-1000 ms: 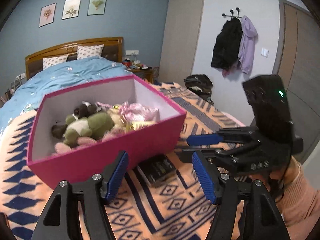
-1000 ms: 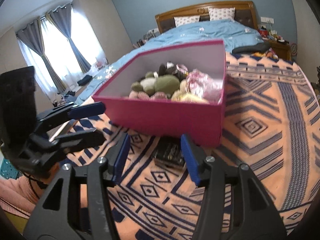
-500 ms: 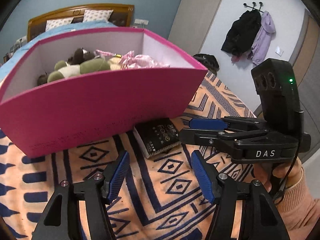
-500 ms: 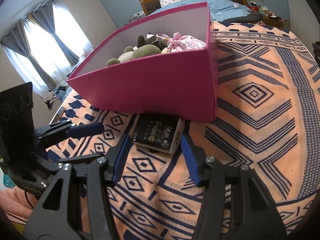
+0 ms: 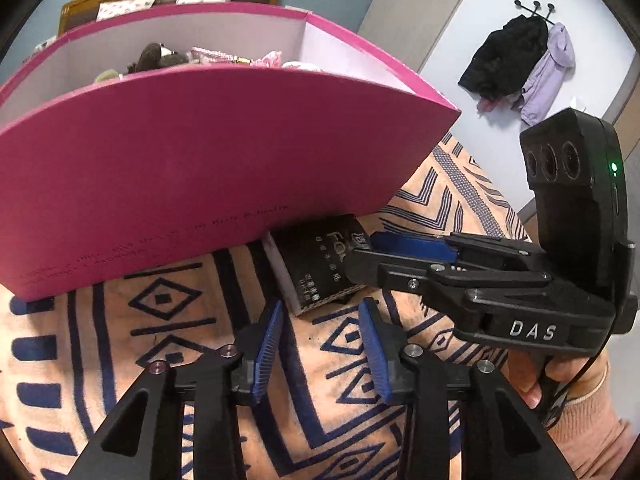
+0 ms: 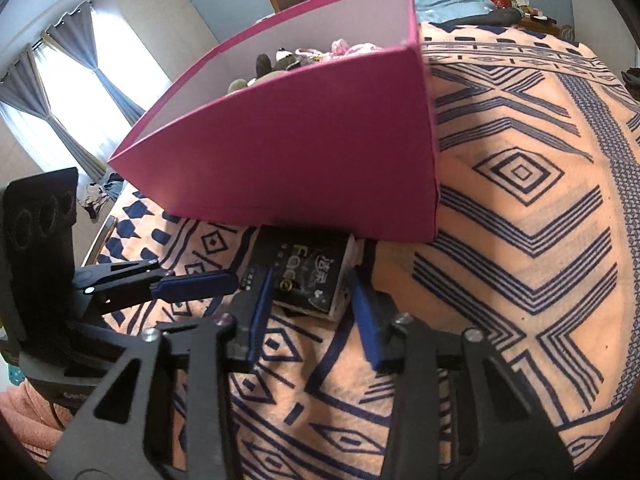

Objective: Organize objects
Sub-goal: 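Move the open left gripper down to the black tissue pack, then close the left gripper on the black tissue pack and lift it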

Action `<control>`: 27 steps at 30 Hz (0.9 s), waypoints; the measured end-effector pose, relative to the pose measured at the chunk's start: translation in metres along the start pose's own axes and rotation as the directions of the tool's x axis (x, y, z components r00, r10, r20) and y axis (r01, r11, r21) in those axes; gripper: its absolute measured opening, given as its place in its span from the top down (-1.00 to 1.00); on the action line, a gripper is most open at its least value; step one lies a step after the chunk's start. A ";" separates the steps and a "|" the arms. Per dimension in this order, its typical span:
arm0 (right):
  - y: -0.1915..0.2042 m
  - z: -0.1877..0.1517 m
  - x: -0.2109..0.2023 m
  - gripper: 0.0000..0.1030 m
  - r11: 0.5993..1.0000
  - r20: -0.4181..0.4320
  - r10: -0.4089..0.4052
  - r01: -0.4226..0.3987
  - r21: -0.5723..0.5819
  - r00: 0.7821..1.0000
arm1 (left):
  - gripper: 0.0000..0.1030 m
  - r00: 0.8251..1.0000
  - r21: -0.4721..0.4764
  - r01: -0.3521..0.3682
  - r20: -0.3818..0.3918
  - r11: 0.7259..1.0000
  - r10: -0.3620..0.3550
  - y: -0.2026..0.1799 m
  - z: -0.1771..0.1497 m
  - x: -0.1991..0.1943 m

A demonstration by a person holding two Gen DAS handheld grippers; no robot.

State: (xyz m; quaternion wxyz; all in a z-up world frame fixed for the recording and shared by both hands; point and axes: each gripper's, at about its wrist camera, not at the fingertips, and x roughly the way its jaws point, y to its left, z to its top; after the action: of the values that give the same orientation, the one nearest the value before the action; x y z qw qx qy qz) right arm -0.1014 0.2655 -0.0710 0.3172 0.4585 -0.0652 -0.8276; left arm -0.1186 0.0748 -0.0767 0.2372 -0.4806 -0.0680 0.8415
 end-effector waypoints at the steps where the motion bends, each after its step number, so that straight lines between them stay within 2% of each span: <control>1: 0.000 0.000 0.001 0.26 1.000 -0.004 0.000 0.000 -0.002 1.000 | 0.33 1.000 -0.004 0.010 -0.005 1.000 -0.010 0.000 0.000 0.002; 14: 0.001 -0.012 -0.002 0.26 1.000 -0.025 0.011 -0.011 -0.006 1.000 | 0.33 0.999 0.033 0.031 -0.020 0.999 -0.031 -0.010 -0.010 0.003; 20: -0.001 -0.017 -0.011 0.26 1.000 -0.019 -0.007 0.007 -0.003 1.000 | 0.33 1.000 0.016 0.005 0.002 1.000 -0.005 -0.003 -0.011 -0.008; 27: -0.007 -0.012 -0.010 0.26 0.999 -0.004 0.023 -0.023 0.028 1.000 | 0.33 1.000 -0.008 0.001 -0.006 1.000 -0.001 0.000 -0.005 -0.005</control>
State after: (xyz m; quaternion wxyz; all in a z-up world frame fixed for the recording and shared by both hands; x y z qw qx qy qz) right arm -0.0907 0.2788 -0.0734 0.3205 0.4638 -0.0815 -0.8219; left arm -0.1125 0.0724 -0.0753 0.2361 -0.4841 -0.0710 0.8396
